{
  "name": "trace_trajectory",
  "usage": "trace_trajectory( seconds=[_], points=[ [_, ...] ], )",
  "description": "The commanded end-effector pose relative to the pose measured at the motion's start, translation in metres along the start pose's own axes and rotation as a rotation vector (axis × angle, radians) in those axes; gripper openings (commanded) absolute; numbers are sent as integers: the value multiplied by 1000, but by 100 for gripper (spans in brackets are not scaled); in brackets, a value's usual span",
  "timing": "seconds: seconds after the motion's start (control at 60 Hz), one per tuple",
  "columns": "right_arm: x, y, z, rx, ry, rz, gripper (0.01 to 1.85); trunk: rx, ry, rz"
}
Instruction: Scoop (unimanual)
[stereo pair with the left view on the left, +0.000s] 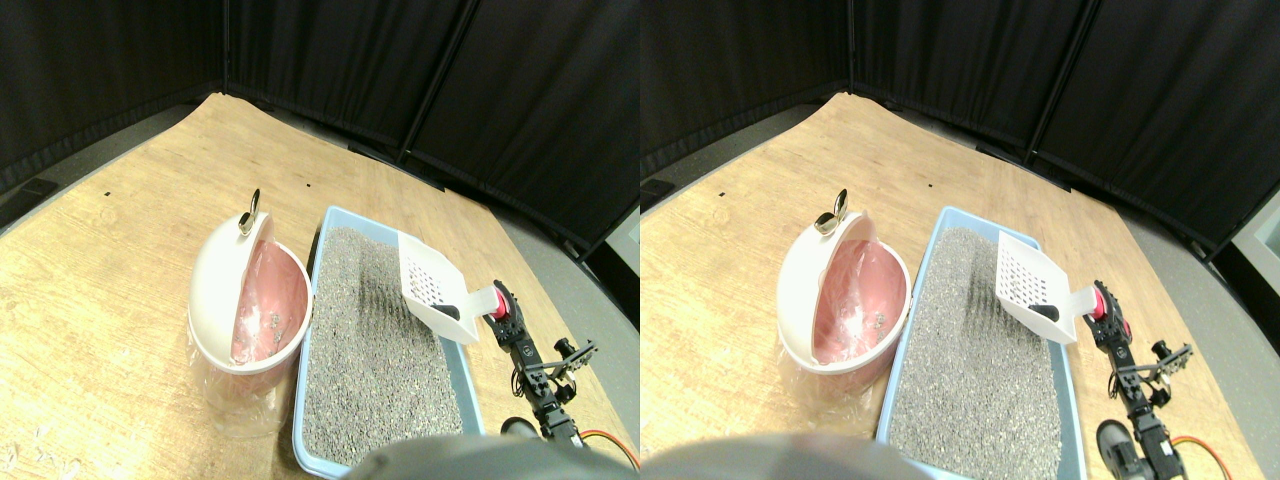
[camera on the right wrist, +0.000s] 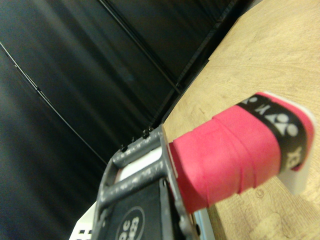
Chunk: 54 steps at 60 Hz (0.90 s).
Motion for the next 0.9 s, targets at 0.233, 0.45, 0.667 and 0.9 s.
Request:
trace_trajectory(
  seconds=[0.233, 0.45, 0.667, 0.9],
  points=[
    [4, 20, 20, -31, -33, 129, 6, -12, -25, 3],
    [4, 34, 23, -134, 11, 173, 6, -25, -18, 30],
    [10, 51, 25, -165, 71, 230, 6, -45, -25, 67],
    [17, 71, 30, -237, 128, 244, 6, -70, -32, 100]
  ],
)
